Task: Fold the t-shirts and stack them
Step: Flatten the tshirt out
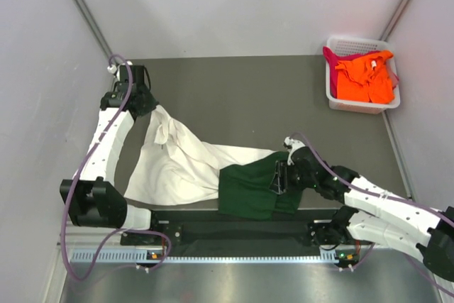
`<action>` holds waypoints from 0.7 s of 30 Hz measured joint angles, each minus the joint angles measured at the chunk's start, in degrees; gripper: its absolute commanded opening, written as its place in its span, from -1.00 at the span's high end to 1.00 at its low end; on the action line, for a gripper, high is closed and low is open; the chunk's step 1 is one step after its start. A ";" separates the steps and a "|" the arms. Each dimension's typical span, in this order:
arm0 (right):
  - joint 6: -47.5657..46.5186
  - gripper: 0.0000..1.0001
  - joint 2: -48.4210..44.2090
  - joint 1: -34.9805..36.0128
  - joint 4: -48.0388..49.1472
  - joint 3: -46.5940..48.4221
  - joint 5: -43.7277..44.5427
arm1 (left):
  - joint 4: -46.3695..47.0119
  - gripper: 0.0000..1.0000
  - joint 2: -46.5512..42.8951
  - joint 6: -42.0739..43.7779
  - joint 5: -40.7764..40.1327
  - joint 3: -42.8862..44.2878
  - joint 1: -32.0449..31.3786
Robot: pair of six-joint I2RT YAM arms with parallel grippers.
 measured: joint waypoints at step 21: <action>-2.29 1.00 12.39 -0.46 3.80 8.70 7.23 | -0.26 1.00 -2.23 0.50 -0.52 -0.94 0.00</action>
